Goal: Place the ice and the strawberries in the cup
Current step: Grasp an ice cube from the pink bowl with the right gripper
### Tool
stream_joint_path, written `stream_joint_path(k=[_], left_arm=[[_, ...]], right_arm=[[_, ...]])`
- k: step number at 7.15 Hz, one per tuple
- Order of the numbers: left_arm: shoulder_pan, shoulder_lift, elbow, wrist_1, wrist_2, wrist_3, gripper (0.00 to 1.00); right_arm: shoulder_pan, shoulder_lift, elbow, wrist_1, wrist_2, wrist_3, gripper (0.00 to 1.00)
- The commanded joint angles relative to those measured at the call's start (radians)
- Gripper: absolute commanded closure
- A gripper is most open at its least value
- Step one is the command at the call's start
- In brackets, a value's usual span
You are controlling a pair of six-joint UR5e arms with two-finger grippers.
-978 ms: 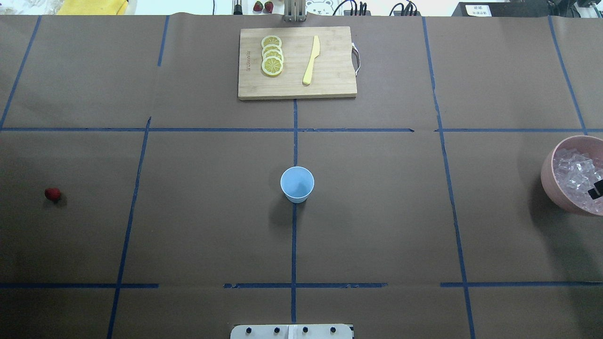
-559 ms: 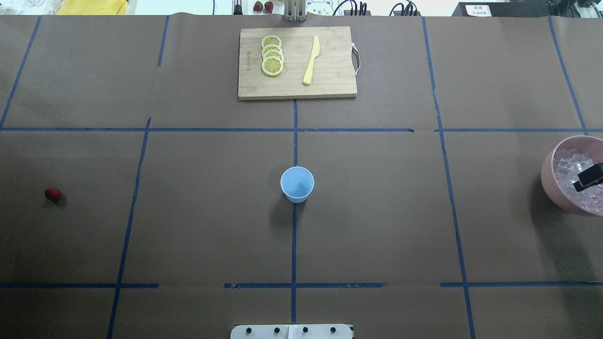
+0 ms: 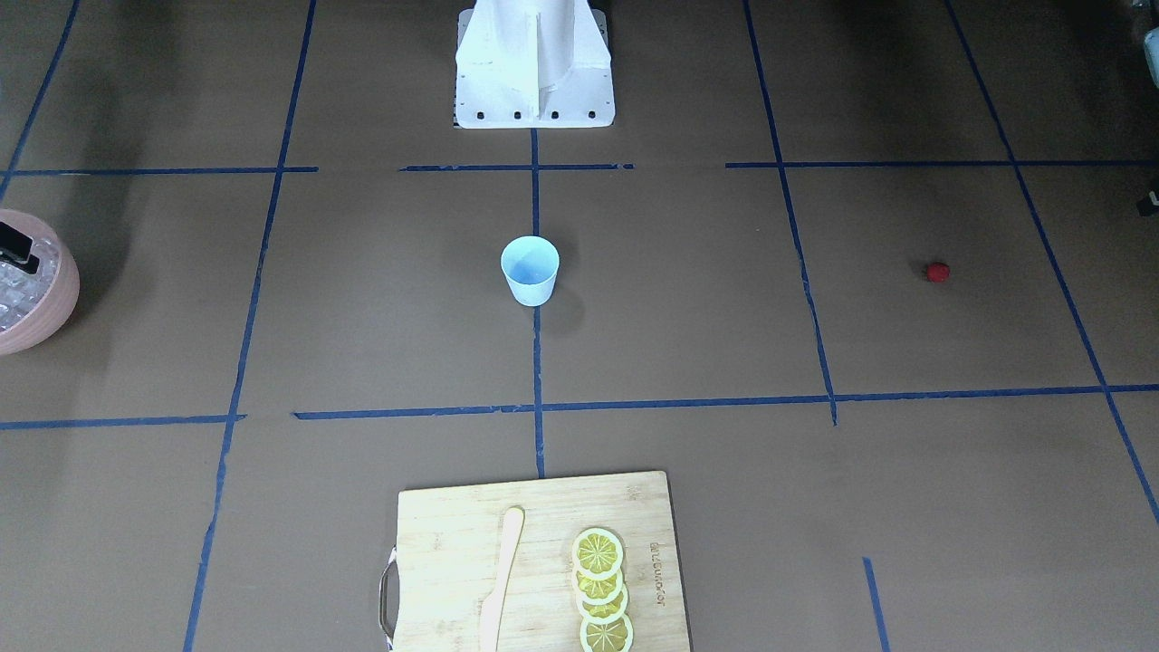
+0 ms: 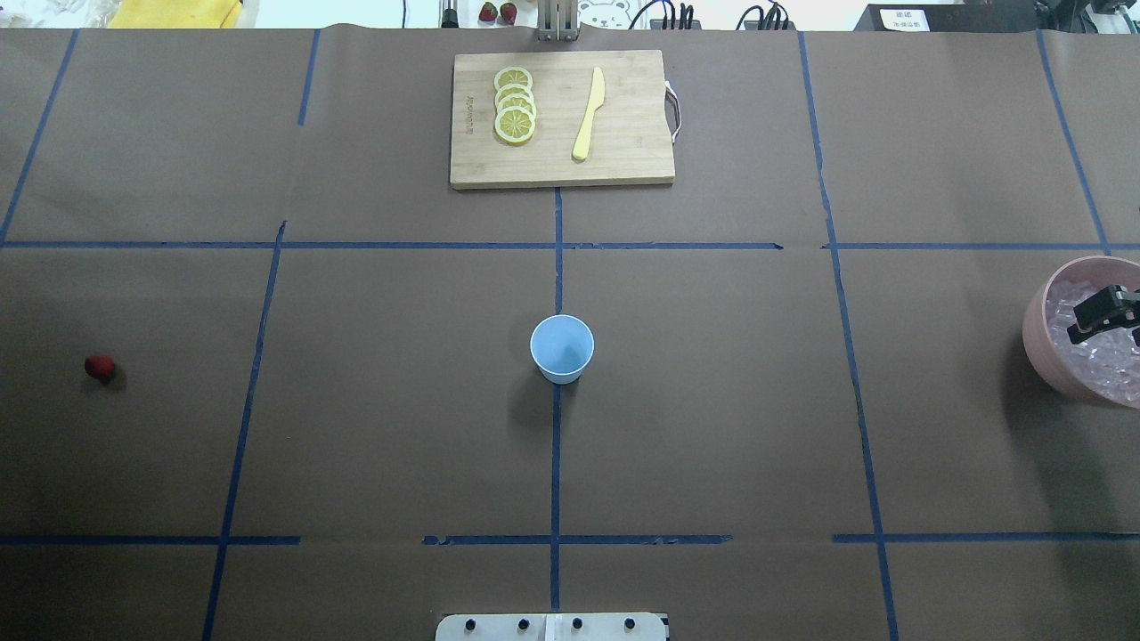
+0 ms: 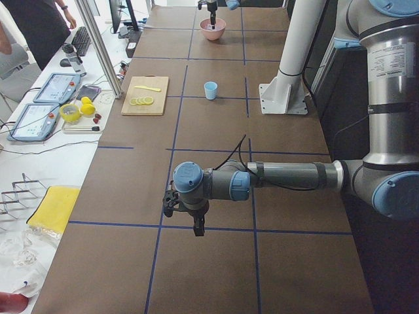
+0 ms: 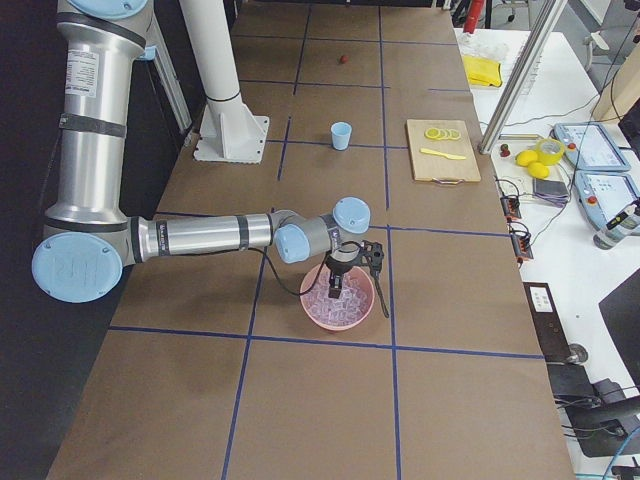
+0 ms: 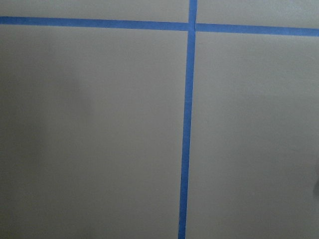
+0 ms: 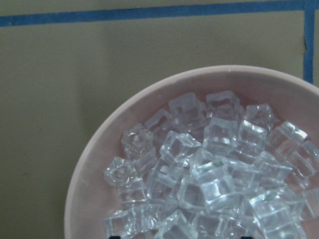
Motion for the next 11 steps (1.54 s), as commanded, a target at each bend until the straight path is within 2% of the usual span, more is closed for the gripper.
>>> stream_joint_path(k=[1, 2, 6, 7, 8, 9, 11], left_arm=[[0.0, 0.0, 0.0, 0.0, 0.0, -0.002, 0.0], [0.0, 0.0, -0.001, 0.0, 0.0, 0.0, 0.0], [0.0, 0.002, 0.0, 0.0, 0.0, 0.0, 0.0], [0.0, 0.002, 0.002, 0.0, 0.0, 0.0, 0.0], [0.0, 0.002, 0.002, 0.002, -0.002, 0.0, 0.0], [0.0, 0.005, 0.002, 0.002, -0.002, 0.0, 0.0], [0.0, 0.006, 0.002, 0.0, -0.002, 0.0, 0.0]], right_arm=[[-0.002, 0.001, -0.014, 0.005, 0.001, 0.006, 0.17], [-0.008, 0.002, -0.014, 0.008, 0.003, 0.008, 0.22], [-0.012, 0.002, -0.015, 0.008, 0.001, 0.006, 0.62], [-0.012, 0.002, -0.012, 0.012, 0.0, 0.006, 0.8], [-0.012, 0.002, -0.008, 0.015, 0.0, 0.006, 0.92], [-0.011, 0.001, 0.003, 0.031, -0.002, 0.005, 0.98], [-0.006, -0.019, 0.017, 0.101, -0.002, 0.006, 1.0]])
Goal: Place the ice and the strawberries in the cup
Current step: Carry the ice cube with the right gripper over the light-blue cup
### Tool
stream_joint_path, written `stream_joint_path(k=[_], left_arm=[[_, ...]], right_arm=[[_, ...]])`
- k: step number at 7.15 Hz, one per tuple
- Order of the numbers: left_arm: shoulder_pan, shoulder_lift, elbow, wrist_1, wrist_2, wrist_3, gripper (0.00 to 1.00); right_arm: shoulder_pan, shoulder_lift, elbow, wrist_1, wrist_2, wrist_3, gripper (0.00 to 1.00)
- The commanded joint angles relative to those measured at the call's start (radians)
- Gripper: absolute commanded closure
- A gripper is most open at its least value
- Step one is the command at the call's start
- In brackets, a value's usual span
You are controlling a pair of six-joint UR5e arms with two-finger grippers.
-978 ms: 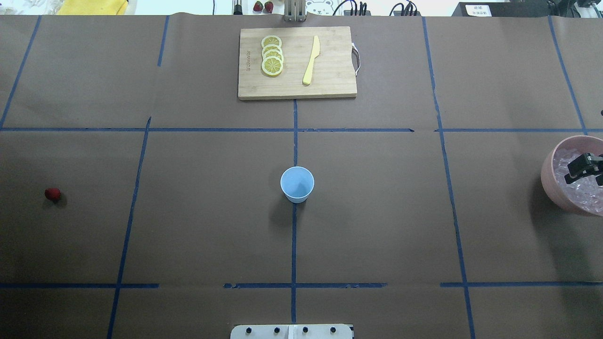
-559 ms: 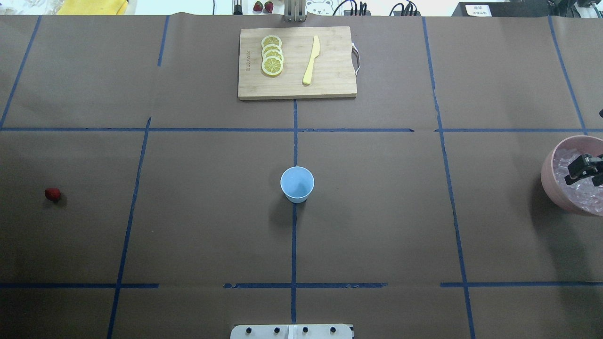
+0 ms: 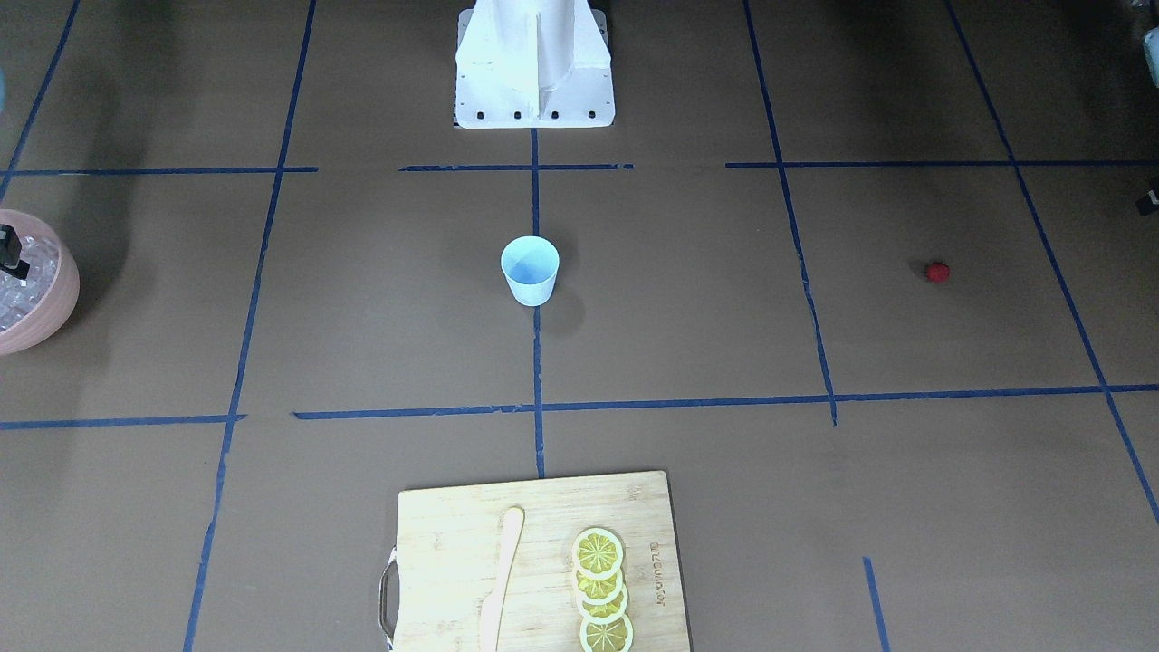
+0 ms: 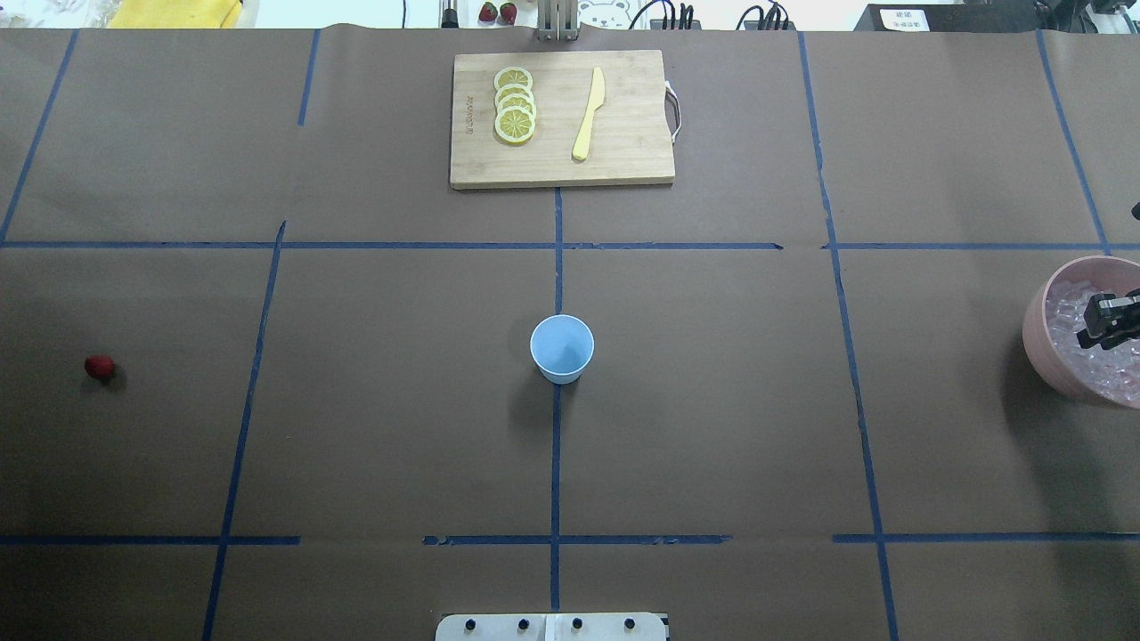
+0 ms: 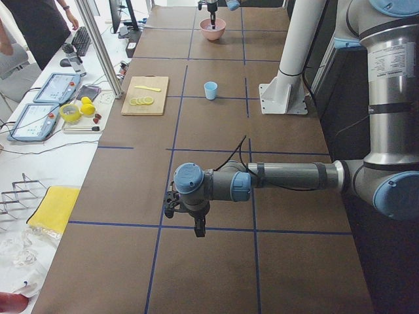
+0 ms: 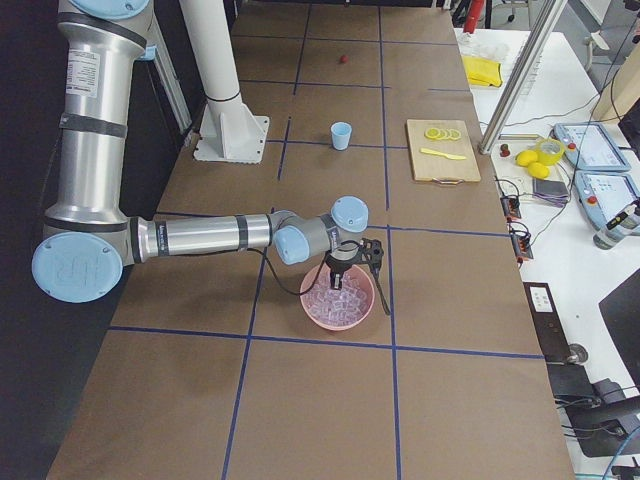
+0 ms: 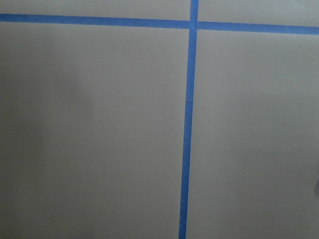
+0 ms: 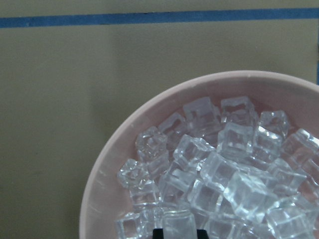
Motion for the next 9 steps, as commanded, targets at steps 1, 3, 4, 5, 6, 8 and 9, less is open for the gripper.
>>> stream_joint_path(k=[1, 3, 4, 5, 6, 8, 9], left_arm=[[0.0, 0.001, 0.0, 0.001, 0.0, 0.0, 0.0], [0.0, 0.001, 0.0, 0.001, 0.0, 0.0, 0.0], [0.0, 0.001, 0.0, 0.001, 0.0, 0.0, 0.0], [0.0, 0.001, 0.0, 0.001, 0.0, 0.0, 0.0], [0.0, 0.001, -0.001, 0.001, 0.0, 0.0, 0.0], [0.0, 0.001, -0.003, 0.001, -0.002, -0.002, 0.0], [0.0, 0.001, -0.005, 0.001, 0.0, 0.0, 0.0]], right_arm=[[0.003, -0.023, 0.039, 0.035, -0.002, 0.001, 1.0], [0.003, -0.053, 0.155, 0.033, 0.001, 0.082, 1.0], [0.0, -0.047, 0.209, 0.032, 0.013, 0.187, 1.0], [-0.03, -0.036, 0.261, 0.032, 0.028, 0.296, 1.0], [-0.082, 0.027, 0.285, 0.033, 0.027, 0.454, 1.0], [-0.286, 0.242, 0.293, 0.029, -0.078, 0.866, 1.0], [-0.424, 0.354, 0.286, 0.021, -0.175, 1.042, 1.0]])
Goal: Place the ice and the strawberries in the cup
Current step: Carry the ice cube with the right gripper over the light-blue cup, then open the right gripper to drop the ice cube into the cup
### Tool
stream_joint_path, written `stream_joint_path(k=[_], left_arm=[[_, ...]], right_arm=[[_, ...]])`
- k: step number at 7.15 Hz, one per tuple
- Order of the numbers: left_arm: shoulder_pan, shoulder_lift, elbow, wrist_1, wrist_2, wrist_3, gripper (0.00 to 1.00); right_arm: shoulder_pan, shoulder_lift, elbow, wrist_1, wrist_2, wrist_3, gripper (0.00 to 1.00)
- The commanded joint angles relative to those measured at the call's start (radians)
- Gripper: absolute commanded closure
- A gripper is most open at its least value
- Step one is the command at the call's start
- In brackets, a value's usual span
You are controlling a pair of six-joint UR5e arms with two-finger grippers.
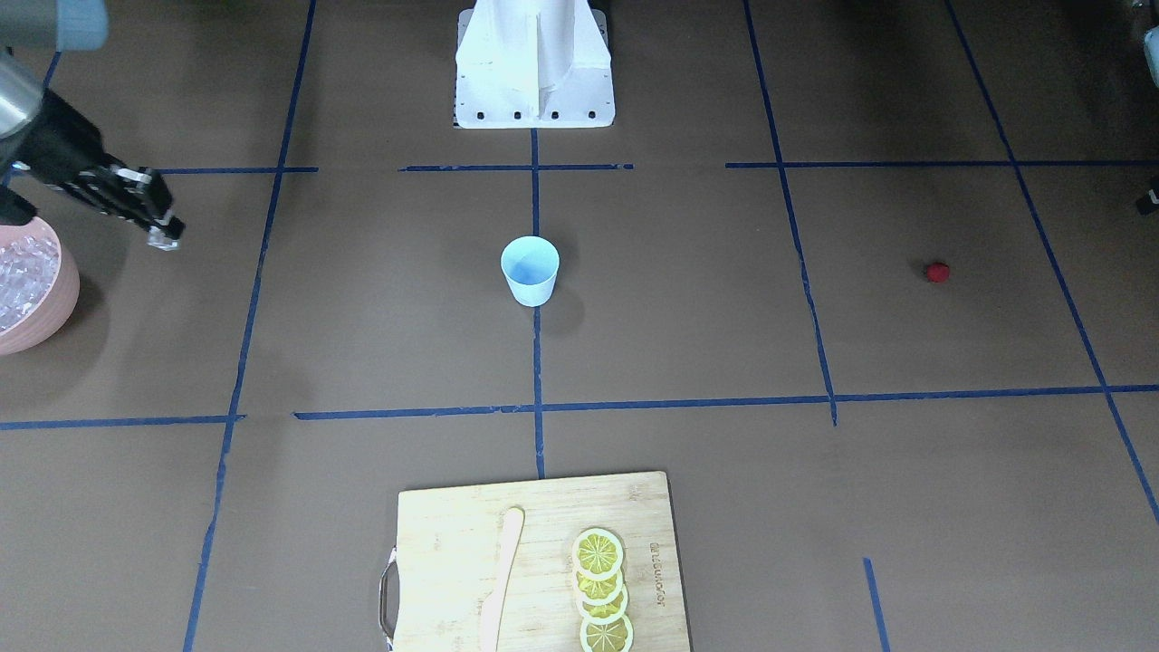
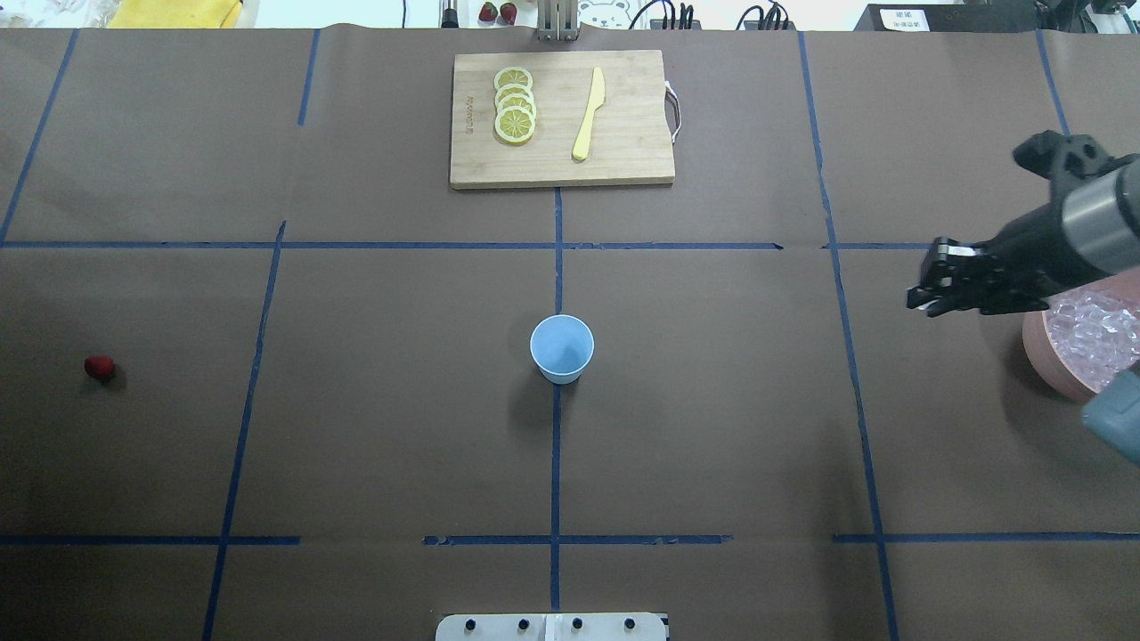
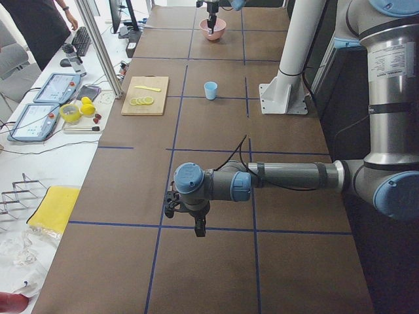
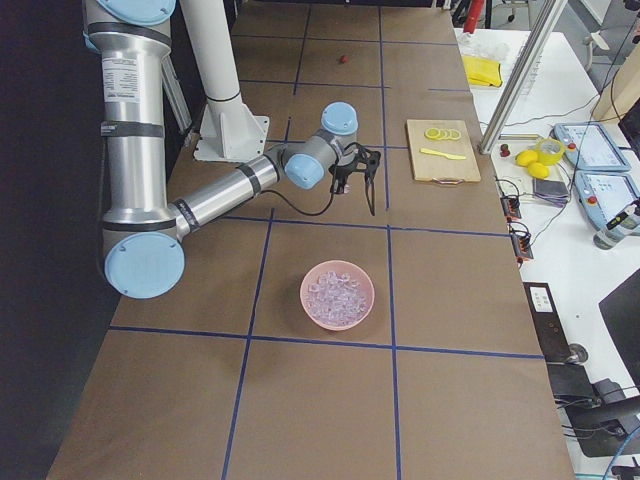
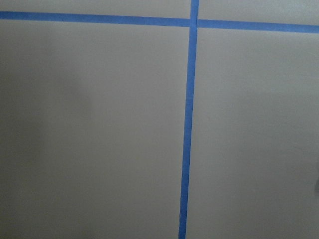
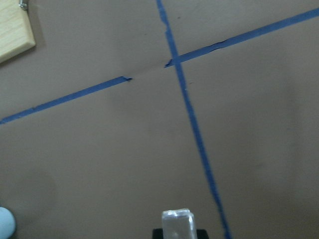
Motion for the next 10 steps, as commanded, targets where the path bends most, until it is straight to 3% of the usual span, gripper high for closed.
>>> stream_joint_path(k=[1, 2, 3, 7, 10], left_arm=[[0.0, 0.0, 0.002, -0.001, 0.001, 0.007, 0.0], [0.0, 0.0, 0.003, -0.002, 0.001, 0.008, 0.0], [0.0, 0.0, 0.002, -0.002, 0.001, 0.007, 0.0], [0.002, 0.0, 0.002, -0.002, 0.001, 0.007, 0.0], [0.002, 0.0, 0.002, -0.002, 0.001, 0.008, 0.0]], right_arm=[[-0.274, 0.276, -0.041, -0.045, -0.215, 0.389, 1.0], [-0.37, 0.448, -0.109, -0.155, -0.328, 0.456, 1.0], [-0.43, 0.546, -0.18, -0.195, -0.405, 0.481, 1.0], [-0.447, 0.63, -0.312, -0.191, -0.43, 0.482, 1.0], [-0.446, 0.626, -0.325, -0.191, -0.447, 0.475, 0.98]])
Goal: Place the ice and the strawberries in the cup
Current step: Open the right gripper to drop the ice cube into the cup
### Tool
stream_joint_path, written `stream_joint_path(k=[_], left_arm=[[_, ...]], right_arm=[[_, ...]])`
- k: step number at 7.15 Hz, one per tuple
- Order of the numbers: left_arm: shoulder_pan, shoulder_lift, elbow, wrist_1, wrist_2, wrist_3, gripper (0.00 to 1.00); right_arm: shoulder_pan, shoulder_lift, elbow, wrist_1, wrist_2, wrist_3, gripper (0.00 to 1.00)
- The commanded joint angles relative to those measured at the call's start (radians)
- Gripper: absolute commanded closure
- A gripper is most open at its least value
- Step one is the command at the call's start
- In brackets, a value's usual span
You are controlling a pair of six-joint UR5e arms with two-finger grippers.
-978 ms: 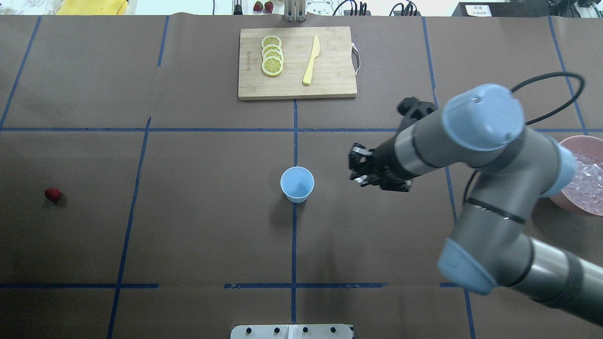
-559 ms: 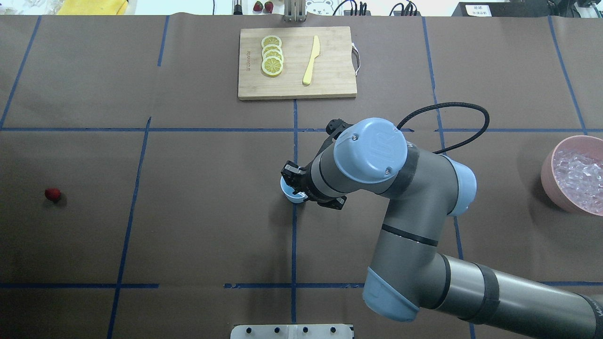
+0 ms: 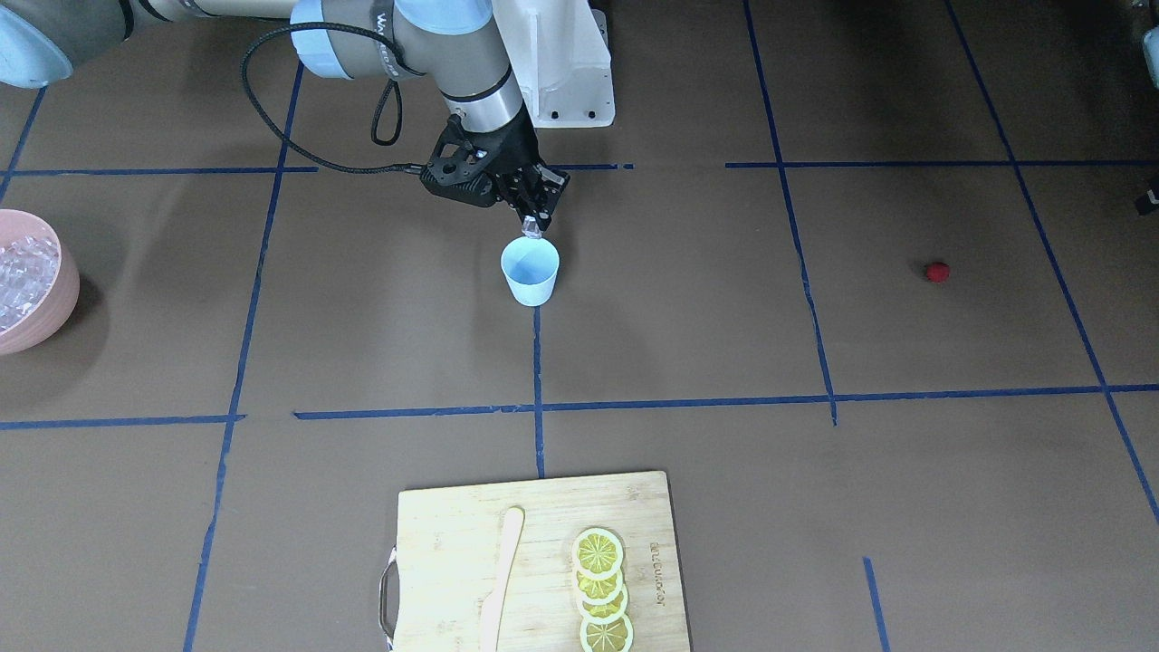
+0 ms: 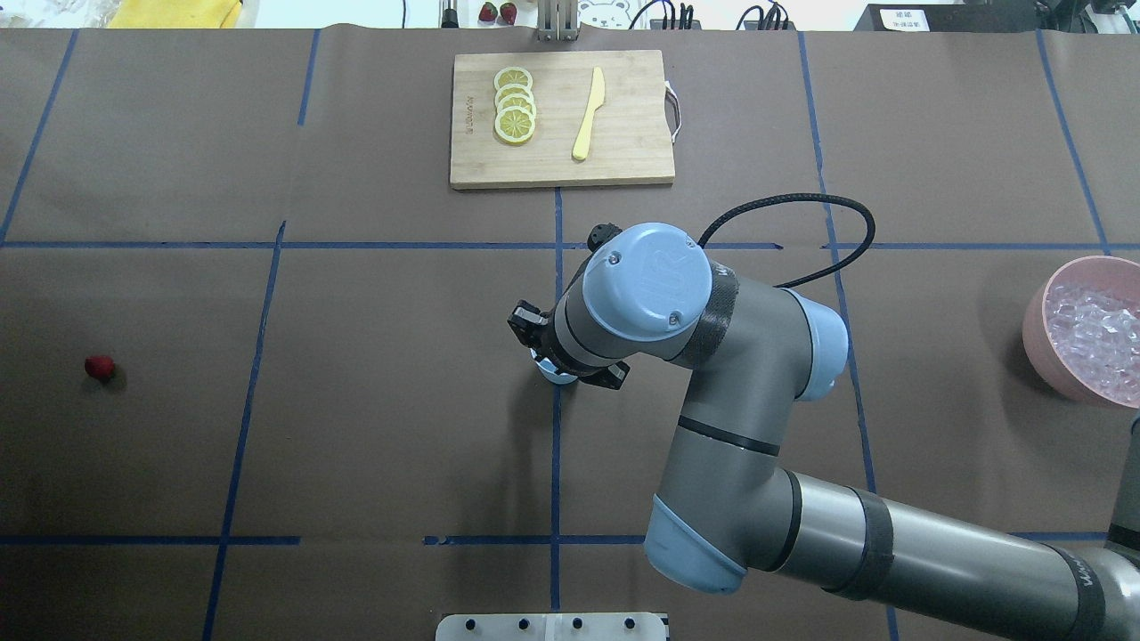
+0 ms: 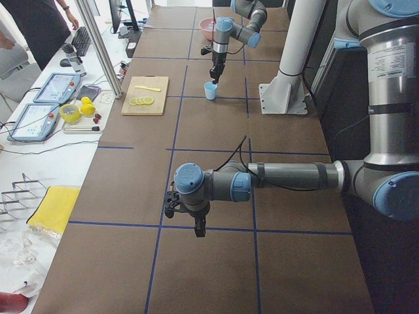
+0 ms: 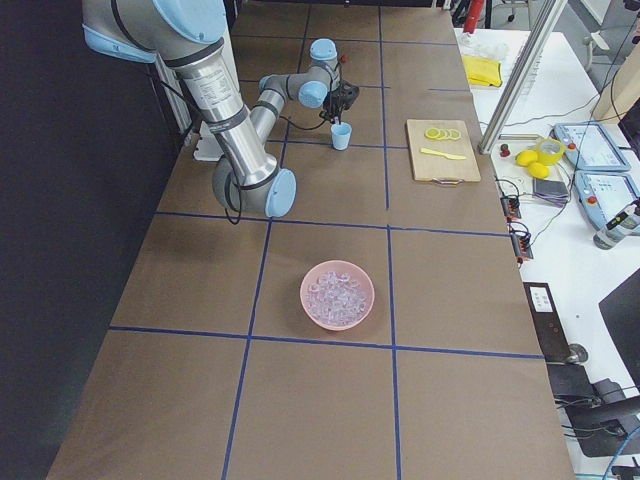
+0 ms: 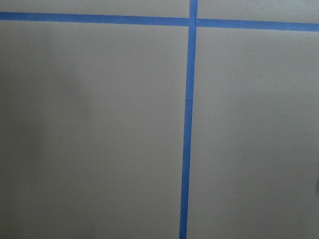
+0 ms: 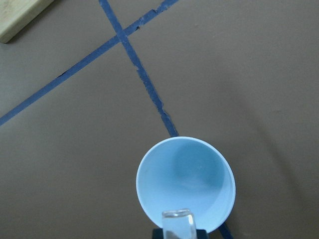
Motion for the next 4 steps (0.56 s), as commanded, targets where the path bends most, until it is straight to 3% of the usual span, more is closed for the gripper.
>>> stream_joint_path(k=[1, 2, 3, 4], left_arm=[[0.0, 0.0, 0.001, 0.0, 0.0, 0.001, 0.0], [0.0, 0.0, 0.001, 0.002, 0.0, 0.001, 0.0], [0.0, 0.0, 0.003, 0.002, 0.0, 0.001, 0.0], [0.0, 0.0, 0.001, 0.002, 0.0, 0.0, 0.0]], right_arm=[[0.001, 0.0, -0.01, 0.0, -0.007, -0.003, 0.77], [0.001, 0.002, -0.014, 0.0, -0.007, -0.003, 0.45], [-0.001, 0.002, -0.014, 0.0, -0.007, -0.002, 0.32], [0.001, 0.002, -0.014, -0.002, -0.007, -0.003, 0.27]])
